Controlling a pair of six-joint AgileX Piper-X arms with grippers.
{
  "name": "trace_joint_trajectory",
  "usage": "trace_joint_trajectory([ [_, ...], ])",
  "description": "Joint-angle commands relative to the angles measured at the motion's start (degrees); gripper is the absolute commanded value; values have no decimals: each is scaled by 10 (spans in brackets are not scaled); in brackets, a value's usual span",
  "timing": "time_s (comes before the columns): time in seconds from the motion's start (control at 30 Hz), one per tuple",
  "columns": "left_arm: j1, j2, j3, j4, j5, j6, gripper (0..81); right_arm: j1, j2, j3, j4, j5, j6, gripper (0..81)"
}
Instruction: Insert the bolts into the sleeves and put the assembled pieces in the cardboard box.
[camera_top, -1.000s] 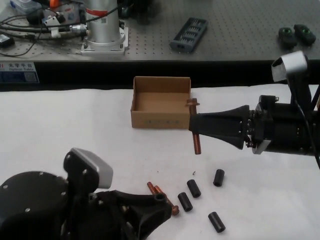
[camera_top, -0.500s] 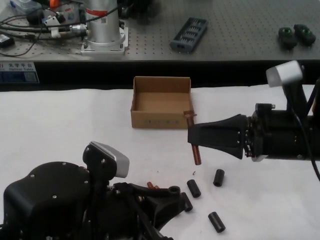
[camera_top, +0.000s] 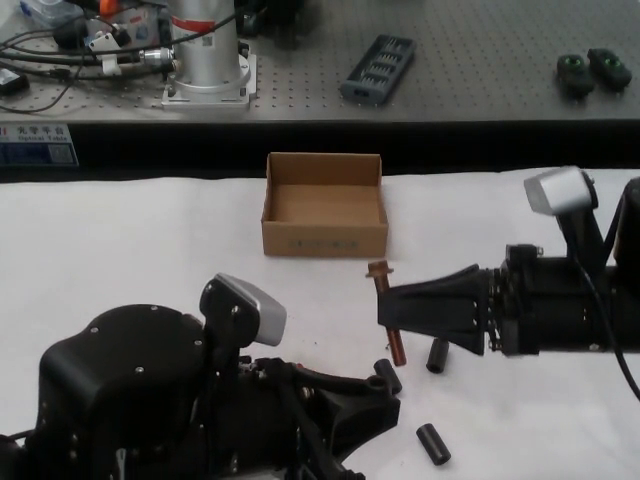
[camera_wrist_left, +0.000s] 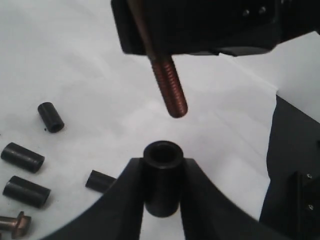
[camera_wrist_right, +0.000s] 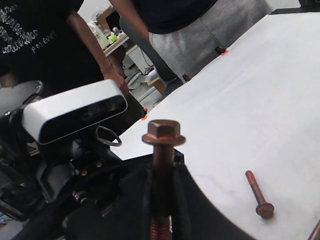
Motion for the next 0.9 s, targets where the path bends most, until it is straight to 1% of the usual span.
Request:
trace_joint_trajectory([
  [0.0,2,14,-12,5,14,12,50,1,1,-1,-1,-7,-8,24],
  [0.2,2,14,-12,-3,19,0,50,1,1,-1,-14,2,-7,24],
  [0.37,2,14,-12,-27,55,-20,50,1,1,-1,-22,7,-13,24],
  [0.43,2,14,-12,-41,55,-35,50,1,1,-1,-31,15,-16,24],
  [0.53,2,14,-12,-61,55,-54,50,1,1,-1,-40,44,-23,24],
  [0.73,2,14,-12,-64,54,-60,50,1,1,-1,-65,46,-8,24],
  [0.87,2,14,-12,-64,38,-65,50,1,1,-1,-67,54,-6,24],
])
